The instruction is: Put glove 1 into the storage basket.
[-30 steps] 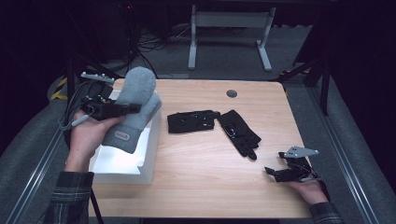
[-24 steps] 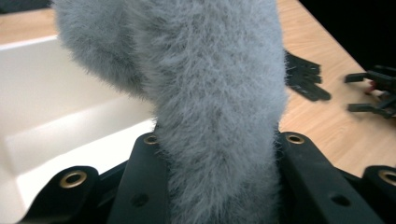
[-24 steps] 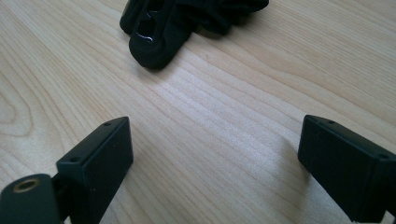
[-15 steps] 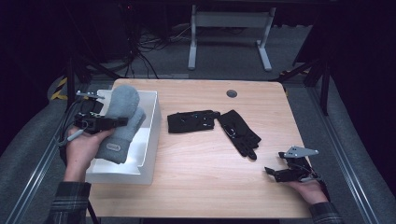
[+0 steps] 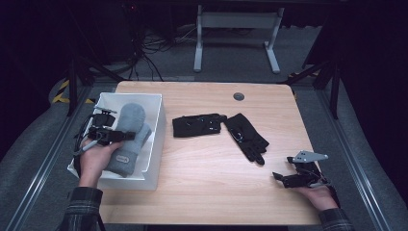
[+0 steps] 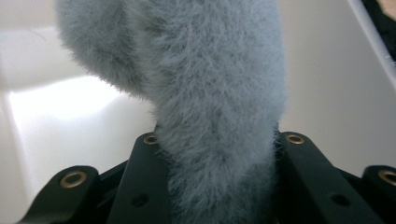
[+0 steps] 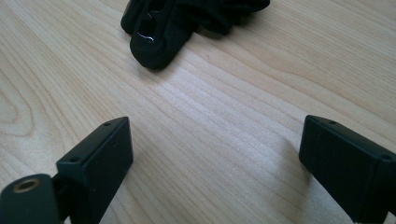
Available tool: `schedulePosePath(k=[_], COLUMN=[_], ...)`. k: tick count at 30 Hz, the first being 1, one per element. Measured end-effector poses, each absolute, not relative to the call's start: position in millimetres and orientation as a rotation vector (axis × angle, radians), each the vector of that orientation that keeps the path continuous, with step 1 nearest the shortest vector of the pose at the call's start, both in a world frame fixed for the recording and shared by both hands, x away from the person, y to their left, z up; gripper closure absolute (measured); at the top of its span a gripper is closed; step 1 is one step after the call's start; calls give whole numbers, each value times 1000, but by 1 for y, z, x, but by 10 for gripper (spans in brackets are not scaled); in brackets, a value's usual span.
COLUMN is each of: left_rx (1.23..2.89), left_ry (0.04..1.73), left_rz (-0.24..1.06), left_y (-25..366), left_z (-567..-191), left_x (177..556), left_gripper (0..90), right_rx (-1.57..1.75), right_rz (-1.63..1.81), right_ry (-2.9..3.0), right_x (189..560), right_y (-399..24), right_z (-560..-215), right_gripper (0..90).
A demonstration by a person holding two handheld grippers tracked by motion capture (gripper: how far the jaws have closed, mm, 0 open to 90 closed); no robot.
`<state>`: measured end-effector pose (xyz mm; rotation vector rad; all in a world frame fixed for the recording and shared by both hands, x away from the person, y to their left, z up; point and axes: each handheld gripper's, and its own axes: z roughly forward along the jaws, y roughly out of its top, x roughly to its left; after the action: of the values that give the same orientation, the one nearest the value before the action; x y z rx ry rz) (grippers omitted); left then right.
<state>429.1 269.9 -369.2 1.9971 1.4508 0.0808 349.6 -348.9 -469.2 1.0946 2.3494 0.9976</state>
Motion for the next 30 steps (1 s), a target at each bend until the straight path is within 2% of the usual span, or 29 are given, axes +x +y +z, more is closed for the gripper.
schedulePosePath(k=[7,20,22,27,30], left_rx=[2012,2068,2075,2029,2021], left_ry=[1515,1592,1586,1581,1574], left_rz=[41,41,44,73,130], left_y=[272,280,281,282,282], left_z=[-397,-421,-421,-412,-402], left_x=[439,448,448,446,443], left_gripper=[687,644,608,398,318], right_rx=[1094,1094,1093,1093,1093], right_rz=[998,998,998,998,998], right_ry=[2351,2351,2351,2351,2351], right_x=[350,350,350,350,350], right_y=[-349,-349,-349,-349,-349], right_z=[-469,-469,-469,-469,-469], right_gripper=[102,103,103,103,103])
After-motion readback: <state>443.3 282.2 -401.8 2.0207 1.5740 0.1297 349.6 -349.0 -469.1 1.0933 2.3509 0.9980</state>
